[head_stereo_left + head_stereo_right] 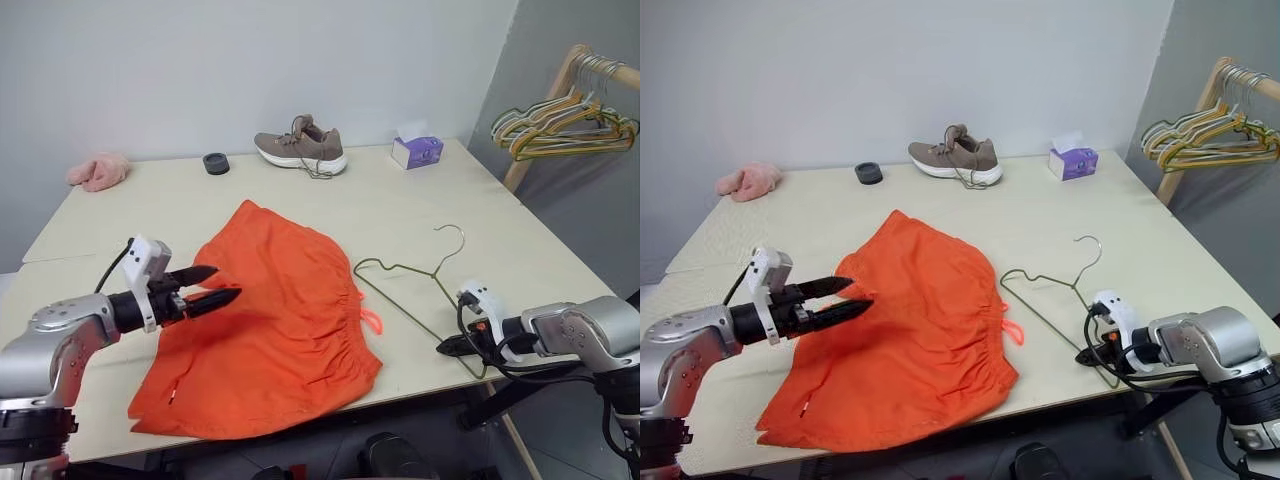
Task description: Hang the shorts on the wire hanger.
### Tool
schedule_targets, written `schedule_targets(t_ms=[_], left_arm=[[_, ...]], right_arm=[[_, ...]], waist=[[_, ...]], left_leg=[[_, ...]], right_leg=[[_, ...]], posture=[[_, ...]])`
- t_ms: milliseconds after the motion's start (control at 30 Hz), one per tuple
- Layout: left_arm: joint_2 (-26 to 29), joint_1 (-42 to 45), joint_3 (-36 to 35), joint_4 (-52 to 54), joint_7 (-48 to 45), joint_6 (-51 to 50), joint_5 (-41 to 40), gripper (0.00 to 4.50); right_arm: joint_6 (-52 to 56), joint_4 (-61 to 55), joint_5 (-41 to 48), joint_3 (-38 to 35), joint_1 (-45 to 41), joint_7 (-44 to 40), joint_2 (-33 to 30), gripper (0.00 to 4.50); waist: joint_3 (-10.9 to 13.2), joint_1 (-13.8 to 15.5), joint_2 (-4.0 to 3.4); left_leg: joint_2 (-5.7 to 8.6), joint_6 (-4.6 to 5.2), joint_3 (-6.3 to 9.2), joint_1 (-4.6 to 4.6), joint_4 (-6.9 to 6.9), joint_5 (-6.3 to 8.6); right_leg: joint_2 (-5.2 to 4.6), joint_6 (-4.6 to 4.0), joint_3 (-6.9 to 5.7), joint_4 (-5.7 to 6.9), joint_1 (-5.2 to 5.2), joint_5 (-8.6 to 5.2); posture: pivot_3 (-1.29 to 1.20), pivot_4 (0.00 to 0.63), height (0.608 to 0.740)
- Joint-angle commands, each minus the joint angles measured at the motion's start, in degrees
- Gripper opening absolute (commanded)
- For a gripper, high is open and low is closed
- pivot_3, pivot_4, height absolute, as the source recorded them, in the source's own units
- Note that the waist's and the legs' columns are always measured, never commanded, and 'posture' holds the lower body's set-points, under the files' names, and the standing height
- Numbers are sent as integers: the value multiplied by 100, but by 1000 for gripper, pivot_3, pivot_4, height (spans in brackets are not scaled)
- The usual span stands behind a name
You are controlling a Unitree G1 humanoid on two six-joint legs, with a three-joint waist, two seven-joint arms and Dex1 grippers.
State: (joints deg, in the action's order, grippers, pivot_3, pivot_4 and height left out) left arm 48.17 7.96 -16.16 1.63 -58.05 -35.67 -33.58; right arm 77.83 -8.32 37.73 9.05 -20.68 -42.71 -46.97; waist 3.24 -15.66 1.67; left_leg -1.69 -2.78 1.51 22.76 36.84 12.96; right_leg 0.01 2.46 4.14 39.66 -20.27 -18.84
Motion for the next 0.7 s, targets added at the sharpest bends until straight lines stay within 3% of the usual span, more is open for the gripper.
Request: schedule_targets(t_ms=[33, 300, 700], left_arm=[[119, 151, -143, 21, -38, 96, 0, 4149], [84, 158, -120, 25, -8, 102, 43, 4149], [53, 142, -87, -96, 6, 240, 167, 4149]], right_arm=[[-18, -222, 119, -20, -17, -140, 86, 0], [-229, -1198, 612, -207, -93, -640, 163, 0], [-1050, -1813, 29, 884, 87, -1038, -326, 0]], waist=[[0, -1, 0], [9, 7, -8], [10, 8, -7]], left_leg=[[-1, 0, 0, 1, 0, 0], [-1, 0, 5, 6, -3, 0], [0, 0, 5, 5, -4, 0]], right_leg=[[0, 0, 0, 0, 0, 0], [-1, 0, -1, -3, -3, 0], [-5, 0, 0, -6, -3, 0]], posture=[[-254, 0, 740], [-256, 0, 740], [-254, 0, 740]])
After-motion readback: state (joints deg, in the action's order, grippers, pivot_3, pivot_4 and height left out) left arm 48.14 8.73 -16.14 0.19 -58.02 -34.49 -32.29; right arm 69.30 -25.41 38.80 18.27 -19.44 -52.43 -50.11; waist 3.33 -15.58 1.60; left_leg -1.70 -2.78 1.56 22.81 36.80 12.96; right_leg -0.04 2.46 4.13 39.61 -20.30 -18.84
